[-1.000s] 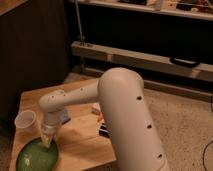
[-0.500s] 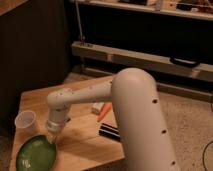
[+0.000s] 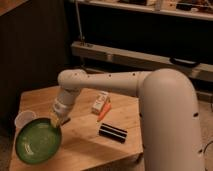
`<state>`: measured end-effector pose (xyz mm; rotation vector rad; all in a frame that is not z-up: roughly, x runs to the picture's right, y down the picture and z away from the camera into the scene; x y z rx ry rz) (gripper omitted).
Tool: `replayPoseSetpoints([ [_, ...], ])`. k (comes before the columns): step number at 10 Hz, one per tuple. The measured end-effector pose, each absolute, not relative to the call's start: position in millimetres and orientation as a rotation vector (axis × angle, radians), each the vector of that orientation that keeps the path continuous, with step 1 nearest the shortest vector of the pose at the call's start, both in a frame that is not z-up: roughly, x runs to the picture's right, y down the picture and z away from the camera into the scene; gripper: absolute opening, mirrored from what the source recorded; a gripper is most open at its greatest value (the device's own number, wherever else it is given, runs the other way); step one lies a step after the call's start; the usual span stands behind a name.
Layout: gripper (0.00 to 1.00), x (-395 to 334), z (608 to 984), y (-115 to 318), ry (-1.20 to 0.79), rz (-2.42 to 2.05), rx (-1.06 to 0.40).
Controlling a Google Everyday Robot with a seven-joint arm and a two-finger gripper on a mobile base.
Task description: Pick up the ceramic bowl
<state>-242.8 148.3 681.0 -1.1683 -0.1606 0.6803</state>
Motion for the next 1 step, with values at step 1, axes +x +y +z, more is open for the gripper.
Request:
replayPoseSetpoints([
  [1, 0.00, -244.0, 674.7, 141.3, -0.217, 0.624, -1.168],
])
